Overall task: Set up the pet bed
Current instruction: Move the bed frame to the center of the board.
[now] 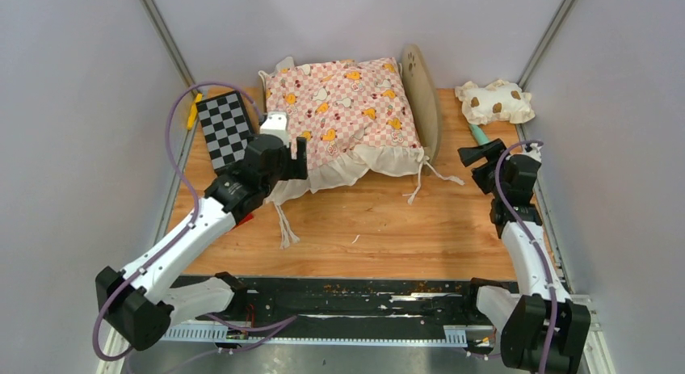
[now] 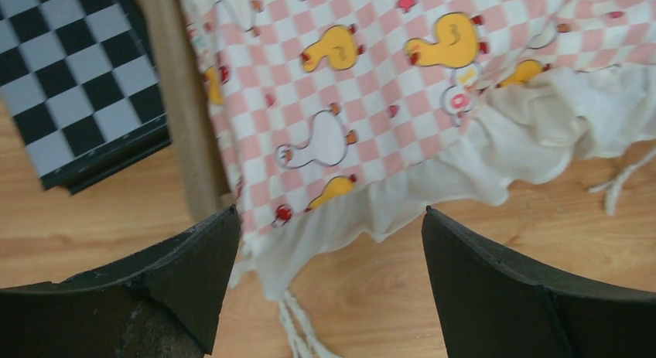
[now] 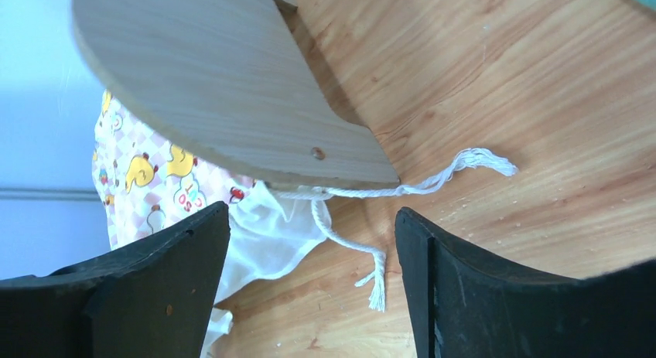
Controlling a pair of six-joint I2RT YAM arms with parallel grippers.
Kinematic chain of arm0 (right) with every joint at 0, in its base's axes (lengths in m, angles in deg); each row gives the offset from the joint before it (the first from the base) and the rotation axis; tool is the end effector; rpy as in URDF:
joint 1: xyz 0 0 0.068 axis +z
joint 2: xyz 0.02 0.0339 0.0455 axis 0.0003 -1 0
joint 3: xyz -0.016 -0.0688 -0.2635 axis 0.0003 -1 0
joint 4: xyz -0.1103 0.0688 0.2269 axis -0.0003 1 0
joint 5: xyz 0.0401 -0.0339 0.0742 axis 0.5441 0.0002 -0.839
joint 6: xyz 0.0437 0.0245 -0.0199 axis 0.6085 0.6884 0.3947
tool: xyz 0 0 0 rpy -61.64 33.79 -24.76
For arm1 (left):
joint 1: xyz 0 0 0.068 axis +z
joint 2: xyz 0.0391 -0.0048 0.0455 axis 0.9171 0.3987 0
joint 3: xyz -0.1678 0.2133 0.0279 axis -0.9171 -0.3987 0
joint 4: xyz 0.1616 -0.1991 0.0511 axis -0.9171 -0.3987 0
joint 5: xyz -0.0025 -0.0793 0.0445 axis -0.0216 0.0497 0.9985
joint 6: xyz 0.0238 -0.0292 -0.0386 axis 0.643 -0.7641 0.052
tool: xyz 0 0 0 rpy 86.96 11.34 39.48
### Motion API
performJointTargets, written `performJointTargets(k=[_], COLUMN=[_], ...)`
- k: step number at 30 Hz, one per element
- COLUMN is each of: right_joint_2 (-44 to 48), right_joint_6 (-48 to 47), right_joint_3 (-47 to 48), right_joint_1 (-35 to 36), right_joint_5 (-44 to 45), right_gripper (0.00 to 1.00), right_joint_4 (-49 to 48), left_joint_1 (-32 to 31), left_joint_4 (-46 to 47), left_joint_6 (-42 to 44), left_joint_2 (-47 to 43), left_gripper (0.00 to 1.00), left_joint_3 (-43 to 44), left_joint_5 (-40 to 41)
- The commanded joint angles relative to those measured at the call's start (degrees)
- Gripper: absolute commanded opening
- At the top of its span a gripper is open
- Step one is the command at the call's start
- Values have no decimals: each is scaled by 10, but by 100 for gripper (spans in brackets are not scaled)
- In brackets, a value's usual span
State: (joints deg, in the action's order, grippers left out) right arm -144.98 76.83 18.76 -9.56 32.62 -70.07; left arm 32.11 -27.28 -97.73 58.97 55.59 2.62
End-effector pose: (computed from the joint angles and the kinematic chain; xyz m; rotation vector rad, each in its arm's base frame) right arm 0.2282 -0.0316 0.2504 0.8623 1.8283 0.6208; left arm 0.2159 -0.1336 0.3395 0.0797 2.0293 -0.2365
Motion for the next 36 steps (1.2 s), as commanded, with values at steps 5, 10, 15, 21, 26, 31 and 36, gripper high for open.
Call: performJointTargets(k=[5, 10, 15, 21, 26, 31, 36], right_joint_2=[92, 132, 177, 245, 278, 290, 306], right_joint_6=[-150, -187, -203, -228, -239, -233, -234], right_joint_3=[72, 102, 98, 99, 100, 91, 85], right_joint_1=[71, 164, 207, 218, 218, 219, 218], right_joint_5=[11, 40, 35, 49, 55, 42, 37], right_gripper=[73, 69, 61, 59, 58, 58, 58], right_joint_4=[116, 173, 211, 272, 297, 304, 313], left_joint_1=[56, 134, 156, 164, 175, 178, 178], left_joint_4=[-48, 13, 46, 42, 52, 62, 55], left_joint_6=[-48, -36, -22, -18, -36, -31, -51], left_joint_2=[-65, -17, 62, 128, 120, 126, 127], left_gripper=[94, 87, 80, 65, 51, 30, 15], left_joint_3=[-45, -46, -14, 12, -17, -28, -46], left_joint_5=[167, 81, 42, 60, 80, 50, -13])
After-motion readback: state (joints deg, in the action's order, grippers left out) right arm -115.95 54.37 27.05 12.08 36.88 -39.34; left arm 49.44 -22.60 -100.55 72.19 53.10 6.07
